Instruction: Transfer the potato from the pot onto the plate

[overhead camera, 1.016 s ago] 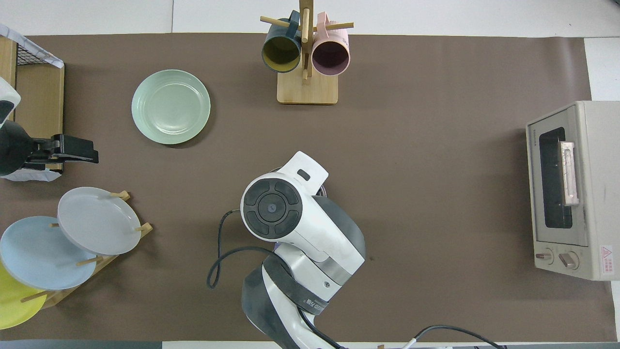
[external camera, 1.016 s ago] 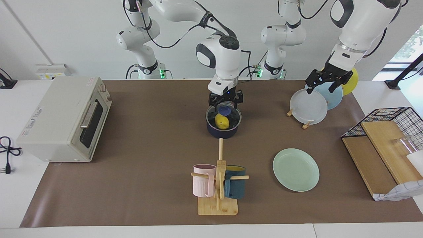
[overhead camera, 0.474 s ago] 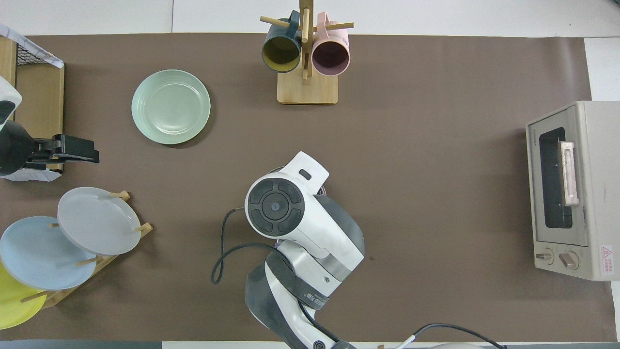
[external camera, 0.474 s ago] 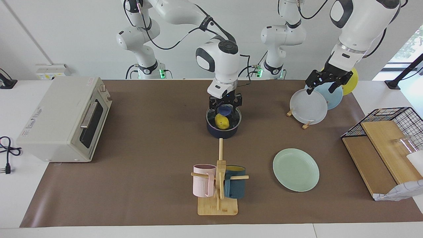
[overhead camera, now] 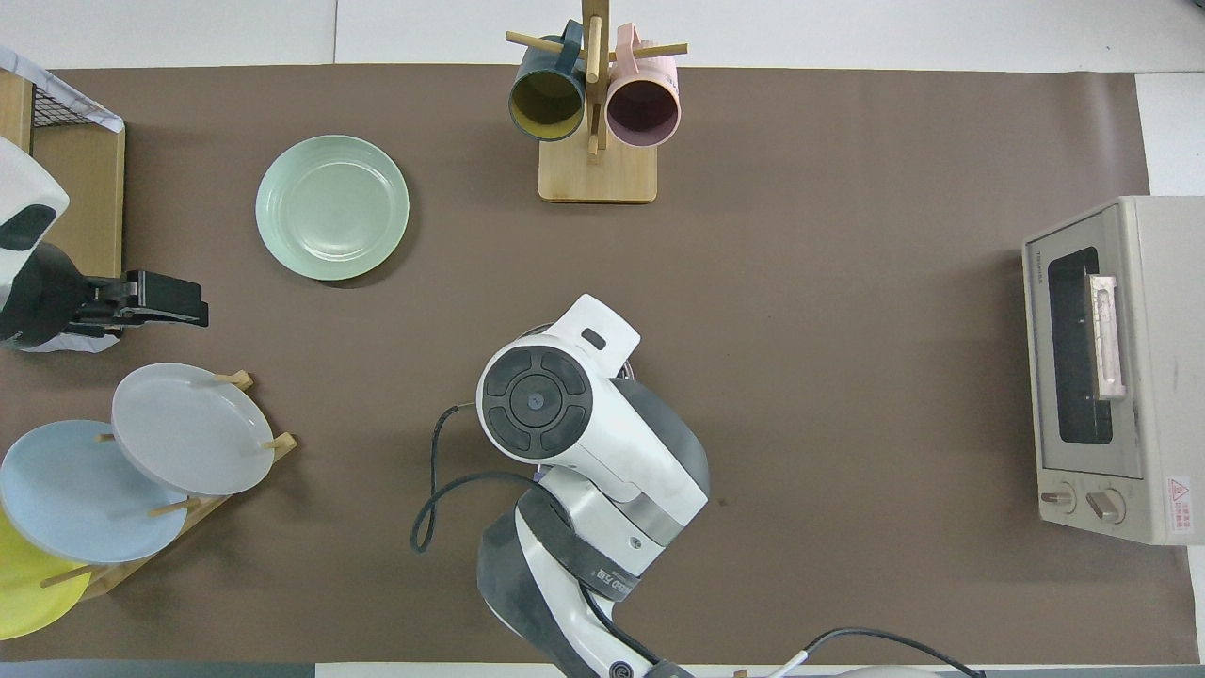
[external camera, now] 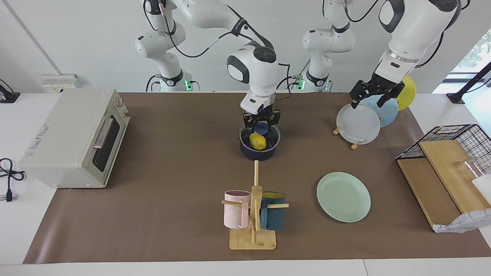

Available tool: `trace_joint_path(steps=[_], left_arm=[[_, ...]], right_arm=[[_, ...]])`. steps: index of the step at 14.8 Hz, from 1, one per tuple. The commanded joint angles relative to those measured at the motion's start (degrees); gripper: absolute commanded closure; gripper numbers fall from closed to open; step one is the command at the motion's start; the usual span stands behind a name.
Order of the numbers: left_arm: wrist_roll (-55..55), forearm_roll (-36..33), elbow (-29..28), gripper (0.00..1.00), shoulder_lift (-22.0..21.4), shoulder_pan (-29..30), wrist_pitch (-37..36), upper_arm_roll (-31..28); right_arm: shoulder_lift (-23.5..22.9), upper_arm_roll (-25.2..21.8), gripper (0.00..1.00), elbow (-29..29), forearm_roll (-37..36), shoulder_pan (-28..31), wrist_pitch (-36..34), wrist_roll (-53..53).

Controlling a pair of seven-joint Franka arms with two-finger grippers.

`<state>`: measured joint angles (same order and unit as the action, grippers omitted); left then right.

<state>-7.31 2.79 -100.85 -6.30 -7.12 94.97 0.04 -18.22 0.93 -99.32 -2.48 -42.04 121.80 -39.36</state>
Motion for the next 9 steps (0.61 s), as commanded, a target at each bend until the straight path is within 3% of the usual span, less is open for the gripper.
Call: trace_joint_path(steps=[1, 9], left_arm=[[-0.69, 0.73, -2.07, 0.0, -2.05, -0.27, -0.75, -0.31], [-0.78, 0.73, -1.8, 0.0, -1.96, -0.35, 0.22, -0.31]], right_arm=[[0.2, 0.3, 0.42, -0.61, -0.86, 0.29, 0.81, -0.81], [0.2, 0.21, 0.48, 5.27, -1.3, 3.27, -5.24, 1.29]])
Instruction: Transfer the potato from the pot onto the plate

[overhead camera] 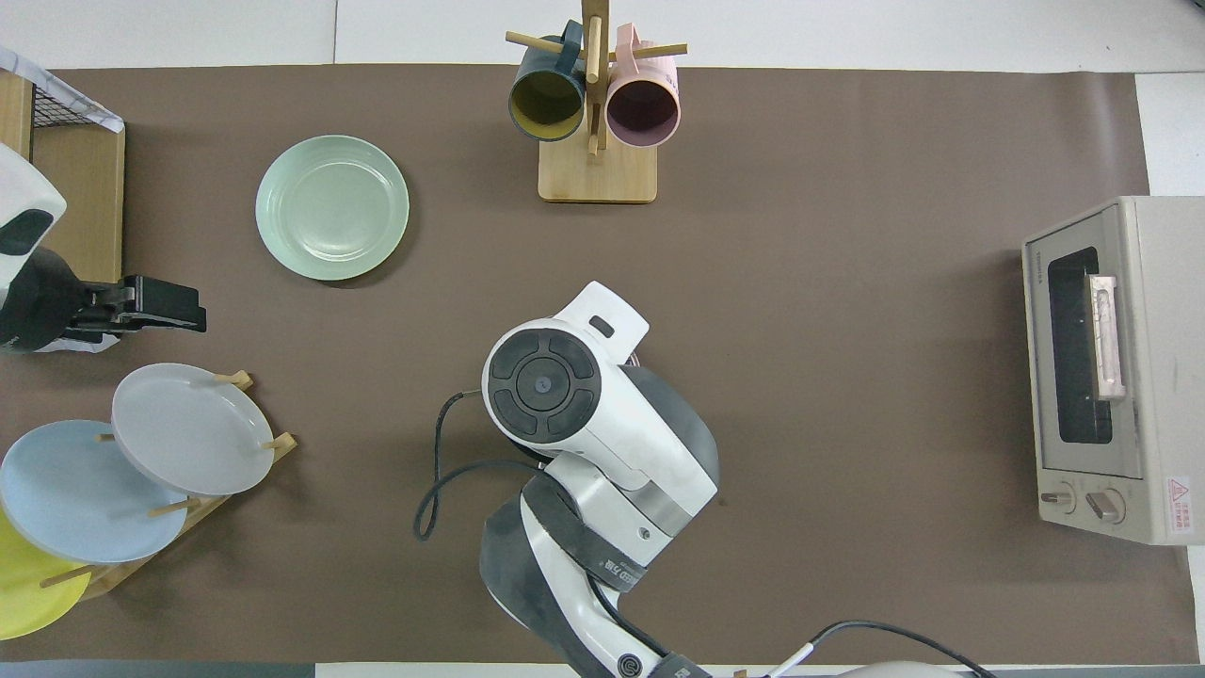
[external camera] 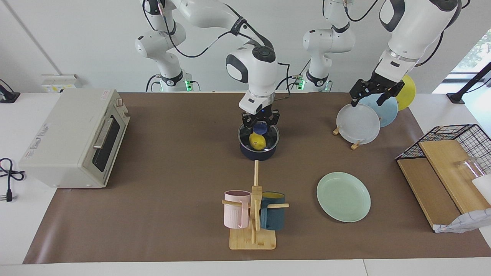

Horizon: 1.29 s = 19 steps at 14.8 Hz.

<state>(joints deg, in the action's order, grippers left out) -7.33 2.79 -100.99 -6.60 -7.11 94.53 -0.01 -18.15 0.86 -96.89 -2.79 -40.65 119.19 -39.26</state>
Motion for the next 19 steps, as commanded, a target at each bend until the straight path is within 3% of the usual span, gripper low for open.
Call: trace_joint_path(steps=[1, 5, 8, 12, 16, 19], left_arm=[[-0.85, 0.73, -1.67, 0.0, -1.66, -0.36, 0.74, -0.25], [-5.31, 0.73, -1.58, 0.0, -1.31, -3.86, 2.05, 0.1], [-15.74, 0.73, -1.84, 0.0, -0.09, -11.32, 3.72, 0.19], [-34.39, 0.81, -3.51, 0.0, 5.53, -22.31, 12.58, 0.19], [-40.57, 0.46, -3.69, 0.0, 15.11, -31.28, 18.92, 0.1], [-40.31, 0.2, -3.95, 0.0, 17.22, -32.09, 22.18, 0.1]], right_arm=[[0.14, 0.28, 0.48, 3.55, -0.98, 2.68, -3.96, 3.38], [1.36, 0.11, 0.48, 3.56, -0.11, 10.92, -5.73, 18.48], [1.72, 0.2, 0.48, 1.72, 0.07, 17.25, -5.2, 29.39], [3.73, 0.2, 0.48, -3.81, 0.33, 24.12, -4.76, 39.34], [6.02, 0.11, 0.48, -11.55, 0.51, 27.11, 0.32, 40.49], [6.99, 0.11, 0.48, -15.95, 0.51, 30.27, 6.56, 44.71]])
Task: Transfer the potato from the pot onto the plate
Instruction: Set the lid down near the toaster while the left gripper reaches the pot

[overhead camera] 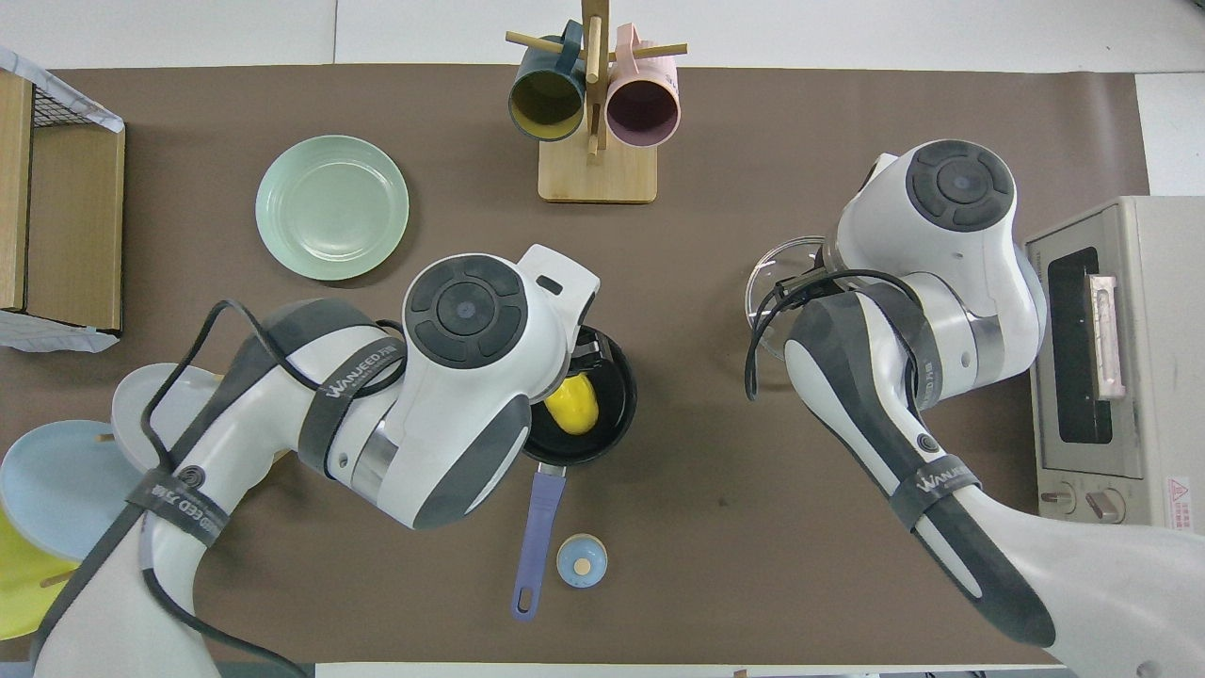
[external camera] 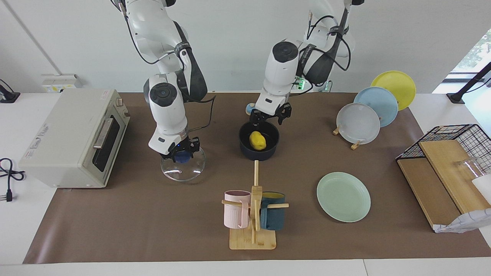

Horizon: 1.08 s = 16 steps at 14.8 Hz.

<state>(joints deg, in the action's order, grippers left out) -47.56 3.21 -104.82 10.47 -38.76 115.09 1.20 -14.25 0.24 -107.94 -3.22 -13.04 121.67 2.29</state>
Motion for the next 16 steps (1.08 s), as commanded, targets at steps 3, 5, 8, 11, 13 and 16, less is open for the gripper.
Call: trace_joint_path(steps=[3, 5, 8, 11, 13, 16], left_arm=[[0.27, -0.22, -1.61, 0.0, 2.19, -1.76, 4.43, -1.12], [1.5, -0.22, -2.14, 0.0, 2.28, -1.5, 5.66, -1.12], [4.67, -0.22, -4.33, 0.0, 2.45, -1.14, 7.86, -1.12], [4.24, -0.22, -6.36, 0.0, 2.45, -1.49, 9.88, -1.12], [3.97, -0.22, -7.15, 0.0, 3.07, -1.58, 11.29, -1.12], [2.66, -0.22, -7.24, 0.0, 4.12, -1.67, 11.56, -1.12]], right_arm=[[3.78, 0.72, 0.47, -7.54, 1.11, 3.98, 6.12, 0.8], [4.05, 0.81, 0.47, -9.3, 1.11, 5.65, 7.78, 0.7], [4.66, 0.81, 0.42, -12.46, 1.11, 6.98, 8.67, 1.58], [5.45, 0.81, 0.38, -14.67, 1.11, 6.89, 10.16, 1.58], [5.46, 0.81, 0.15, -14.76, 1.11, 6.8, 10.51, 1.49], [5.89, 0.81, 0.0, -13.19, 1.11, 6.98, 8.85, 1.49]])
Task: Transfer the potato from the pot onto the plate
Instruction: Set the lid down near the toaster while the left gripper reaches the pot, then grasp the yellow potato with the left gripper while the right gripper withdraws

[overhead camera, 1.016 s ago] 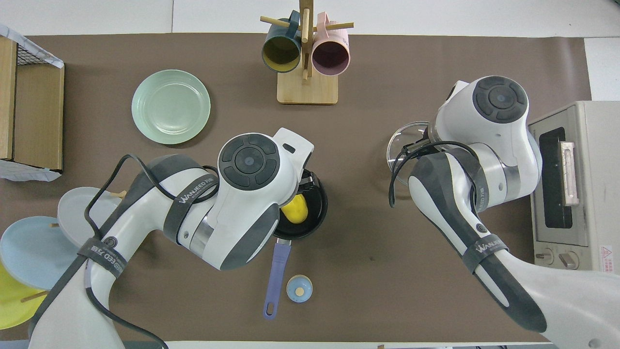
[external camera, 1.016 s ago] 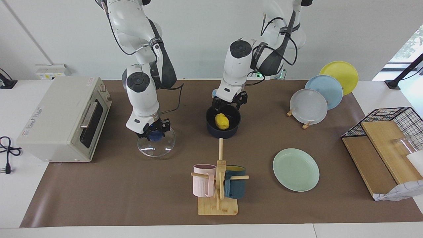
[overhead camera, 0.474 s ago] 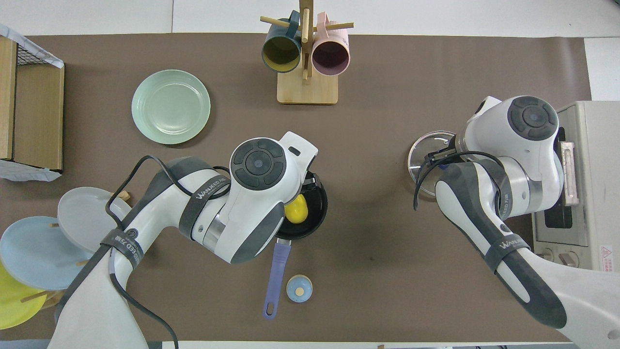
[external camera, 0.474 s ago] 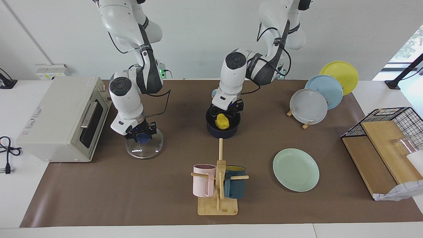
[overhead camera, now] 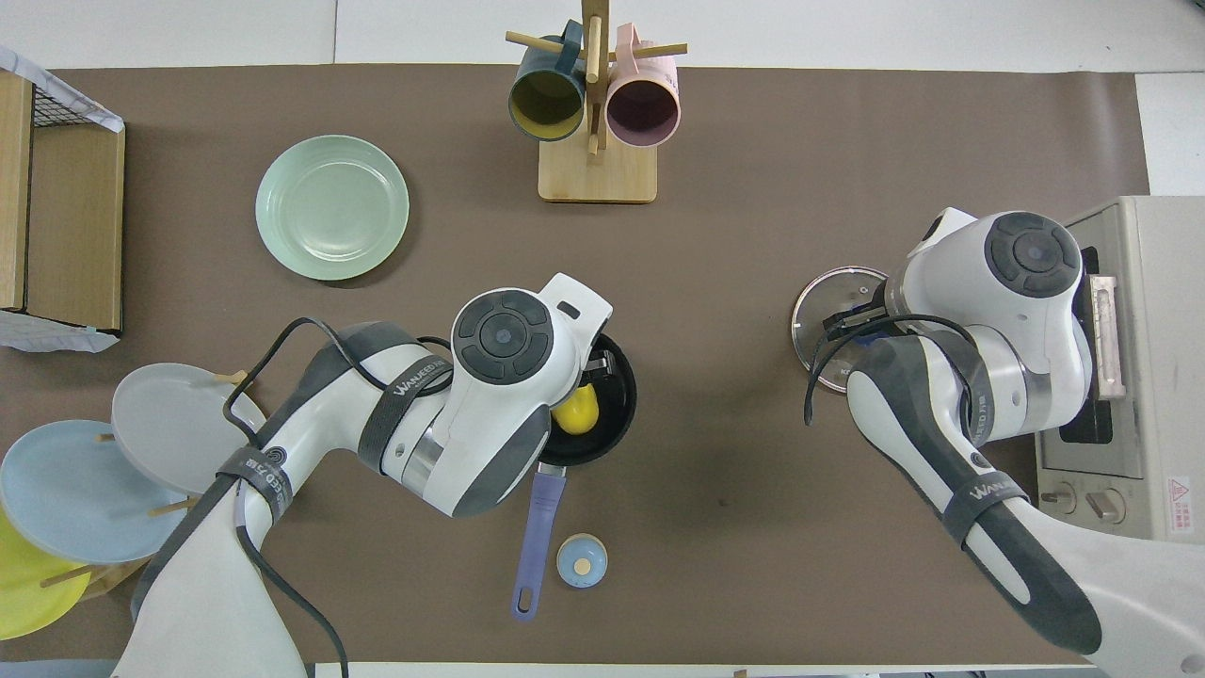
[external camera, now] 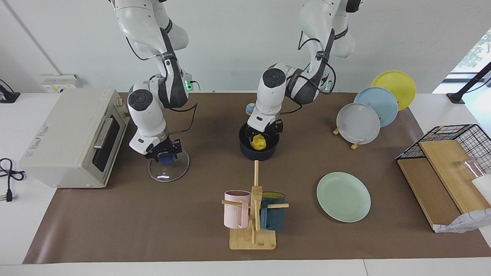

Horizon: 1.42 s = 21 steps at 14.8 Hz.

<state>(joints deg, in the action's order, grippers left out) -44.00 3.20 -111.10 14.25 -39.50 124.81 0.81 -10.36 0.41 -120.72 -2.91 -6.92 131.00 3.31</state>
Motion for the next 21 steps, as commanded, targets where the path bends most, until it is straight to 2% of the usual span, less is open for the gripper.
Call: trace_joint_path(steps=[1, 3, 6, 8, 11, 13, 14, 17, 18, 19, 21], left_arm=[[-1.87, -0.21, -1.13, 0.0, 0.42, -1.02, 2.45, -0.72], [-2.32, -0.21, -1.49, 0.0, 0.69, -1.11, 3.86, -0.72], [-2.93, -0.21, -1.49, 0.0, 1.13, -1.46, 4.04, -0.72], [-3.55, -0.21, -1.49, 0.0, 1.74, -2.07, 4.04, -0.72], [-3.55, -0.21, -1.49, 0.01, 1.83, -2.16, 4.04, -0.72], [-3.46, -0.21, -1.57, 0.19, 1.83, -2.08, 4.04, -0.72], [-3.46, -0.21, -1.49, 0.31, 1.74, -2.08, 4.04, -0.72], [-3.29, -0.21, -1.49, 0.81, 1.74, -1.9, 3.69, -0.72], [-3.29, -0.21, -1.49, 0.93, 1.74, -1.9, 3.43, -0.72], [-3.29, -0.21, -1.4, 1.0, 1.74, -1.9, 3.51, -0.72], [-3.37, -0.21, -1.4, 1.0, 1.74, -1.9, 3.6, -0.72]], right_arm=[[3.05, 0.65, 0.0, 1.87, 0.8, 0.85, -4.31, 0.56], [4.38, 0.65, 0.0, 9.15, 0.8, 0.76, -15.11, 0.47], [4.47, 0.12, 0.0, 23.03, 1.68, 1.2, -31.37, 0.55], [6.12, -0.06, 0.0, 27.71, 1.68, 2.25, -39.12, 0.56], [7.72, -0.14, 0.0, 28.96, 1.86, 3.13, -43.72, 0.56], [7.63, 0.2, 0.0, 28.96, 3.34, 5.42, -44.42, 0.64], [7.89, 0.03, 0.0, 28.96, 3.44, 5.42, -44.43, 0.64], [8.25, -0.06, 0.0, 28.52, 3.09, 5.51, -43.9, 0.03], [8.42, 0.03, 0.0, 28.26, 3.18, 5.51, -43.82, -0.23], [8.51, 0.12, 0.0, 28.17, 3.18, 5.6, -43.81, -0.32], [8.42, -0.23, 0.0, 28.34, 3.44, 5.95, -42.59, -0.06]])
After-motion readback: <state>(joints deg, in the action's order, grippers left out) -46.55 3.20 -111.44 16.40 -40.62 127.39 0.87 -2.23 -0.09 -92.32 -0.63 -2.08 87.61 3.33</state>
